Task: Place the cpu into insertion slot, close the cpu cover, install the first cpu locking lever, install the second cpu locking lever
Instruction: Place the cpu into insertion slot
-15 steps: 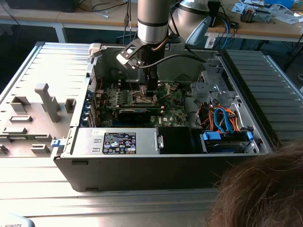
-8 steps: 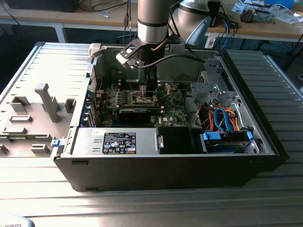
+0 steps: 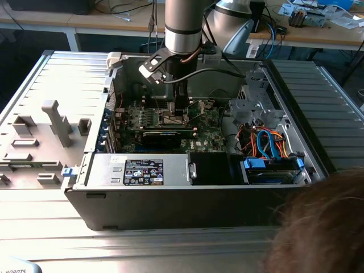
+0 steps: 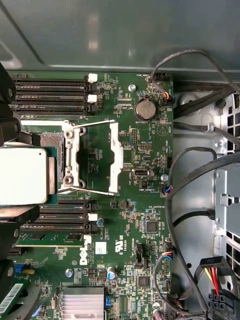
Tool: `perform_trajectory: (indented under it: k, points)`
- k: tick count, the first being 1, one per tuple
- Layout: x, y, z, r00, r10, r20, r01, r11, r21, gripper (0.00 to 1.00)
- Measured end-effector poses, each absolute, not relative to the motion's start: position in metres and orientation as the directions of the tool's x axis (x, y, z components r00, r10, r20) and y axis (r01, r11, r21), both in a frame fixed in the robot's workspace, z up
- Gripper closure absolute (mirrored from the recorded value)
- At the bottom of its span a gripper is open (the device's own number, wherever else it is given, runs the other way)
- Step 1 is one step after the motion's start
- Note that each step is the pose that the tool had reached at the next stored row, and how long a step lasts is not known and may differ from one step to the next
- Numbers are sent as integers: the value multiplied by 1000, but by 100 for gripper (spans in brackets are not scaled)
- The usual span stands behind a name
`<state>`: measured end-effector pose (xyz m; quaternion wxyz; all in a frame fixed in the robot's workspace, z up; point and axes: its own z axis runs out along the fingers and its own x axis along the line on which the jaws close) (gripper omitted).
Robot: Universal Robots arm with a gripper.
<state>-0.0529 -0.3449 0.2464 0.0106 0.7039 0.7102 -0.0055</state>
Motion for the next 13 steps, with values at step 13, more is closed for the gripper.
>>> perform_trajectory:
  k: [13]
  points:
    - [-53,-344,242,-9,1000,-23,1000,9,7,45]
